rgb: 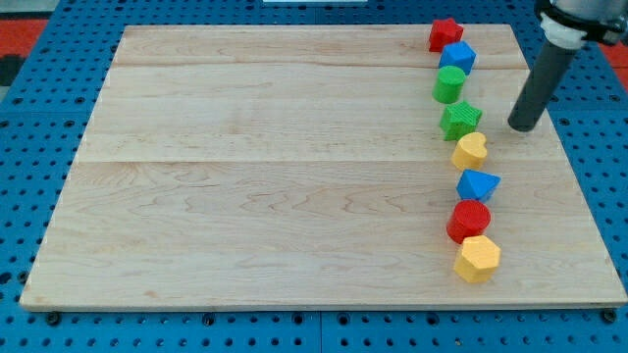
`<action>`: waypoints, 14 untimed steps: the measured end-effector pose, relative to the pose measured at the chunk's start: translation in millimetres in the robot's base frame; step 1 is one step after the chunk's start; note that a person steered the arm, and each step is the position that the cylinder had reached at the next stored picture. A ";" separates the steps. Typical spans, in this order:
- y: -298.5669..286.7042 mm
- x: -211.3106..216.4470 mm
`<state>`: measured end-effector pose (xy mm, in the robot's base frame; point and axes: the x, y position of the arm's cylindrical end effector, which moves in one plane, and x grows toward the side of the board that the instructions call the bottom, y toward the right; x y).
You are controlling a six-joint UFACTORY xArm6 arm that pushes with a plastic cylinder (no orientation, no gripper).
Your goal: Move the blue cube slightly to the left
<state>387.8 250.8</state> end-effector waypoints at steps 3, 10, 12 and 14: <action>-7.5 -79.6; -14.2 -120.8; -30.8 -121.0; -7.3 -121.0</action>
<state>266.8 243.4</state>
